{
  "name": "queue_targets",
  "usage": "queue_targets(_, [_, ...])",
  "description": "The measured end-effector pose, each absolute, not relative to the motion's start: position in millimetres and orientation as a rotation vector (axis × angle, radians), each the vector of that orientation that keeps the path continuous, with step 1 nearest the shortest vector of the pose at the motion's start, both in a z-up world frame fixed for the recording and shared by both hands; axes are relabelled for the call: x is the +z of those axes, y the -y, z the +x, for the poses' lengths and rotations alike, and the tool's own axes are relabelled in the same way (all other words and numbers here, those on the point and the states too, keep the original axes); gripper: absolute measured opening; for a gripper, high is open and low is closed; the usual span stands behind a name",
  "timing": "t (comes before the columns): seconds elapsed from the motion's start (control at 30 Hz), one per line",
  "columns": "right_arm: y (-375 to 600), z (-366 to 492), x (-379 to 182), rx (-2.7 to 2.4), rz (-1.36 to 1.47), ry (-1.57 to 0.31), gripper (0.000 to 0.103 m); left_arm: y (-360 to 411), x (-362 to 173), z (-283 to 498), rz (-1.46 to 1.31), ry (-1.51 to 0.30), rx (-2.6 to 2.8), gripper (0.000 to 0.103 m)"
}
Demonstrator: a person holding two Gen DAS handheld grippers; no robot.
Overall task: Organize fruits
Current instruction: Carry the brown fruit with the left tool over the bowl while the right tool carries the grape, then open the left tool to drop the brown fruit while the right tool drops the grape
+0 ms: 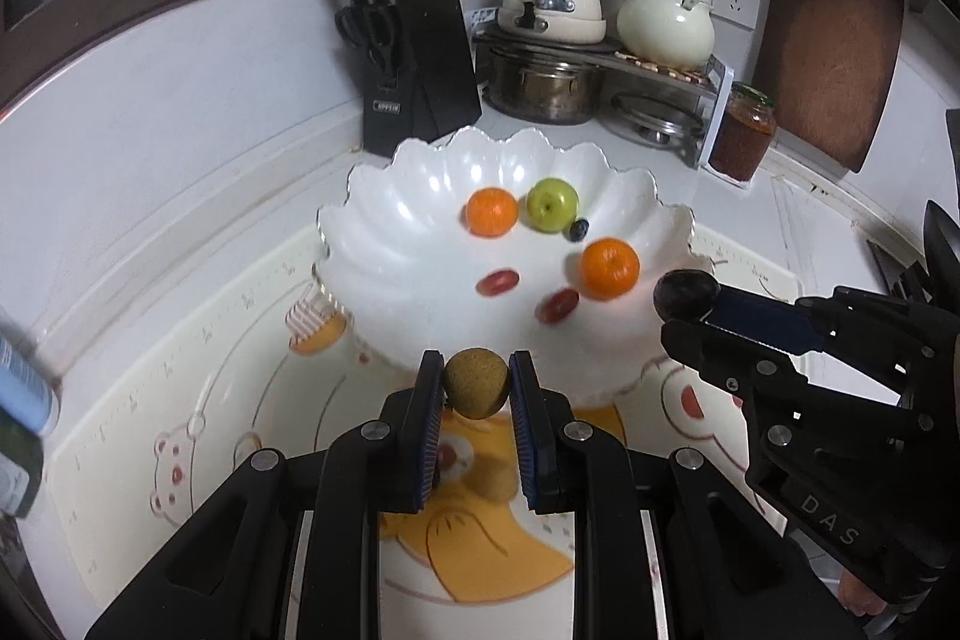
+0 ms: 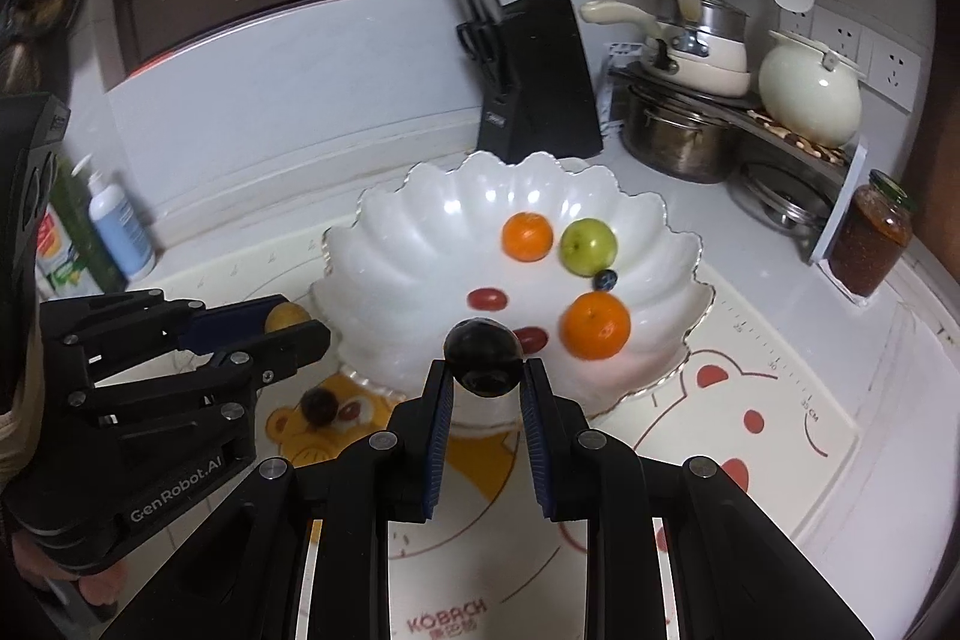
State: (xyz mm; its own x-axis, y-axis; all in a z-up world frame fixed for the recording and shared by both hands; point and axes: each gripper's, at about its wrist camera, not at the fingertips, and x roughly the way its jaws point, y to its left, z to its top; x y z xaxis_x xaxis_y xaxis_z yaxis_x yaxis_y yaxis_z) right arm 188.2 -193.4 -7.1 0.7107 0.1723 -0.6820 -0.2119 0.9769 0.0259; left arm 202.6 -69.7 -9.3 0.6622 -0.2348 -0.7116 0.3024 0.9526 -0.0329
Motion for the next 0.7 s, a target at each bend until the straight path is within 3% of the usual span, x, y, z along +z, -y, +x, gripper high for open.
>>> queue_targets(0.57, [202, 234, -35, 0.146, -0.027, -0.827, 0.025, 79, -38, 261, 0.114, -0.839, -0.319, 0.023])
queue_targets(0.67, [201, 236, -38, 0.140, -0.033, -0.835, 0.025, 79, -42, 263, 0.116, -0.848, -0.317, 0.034])
queue_targets(0.7, [201, 237, -38, 0.140, -0.033, -0.836, 0.025, 78, -43, 263, 0.116, -0.848, -0.315, 0.043])
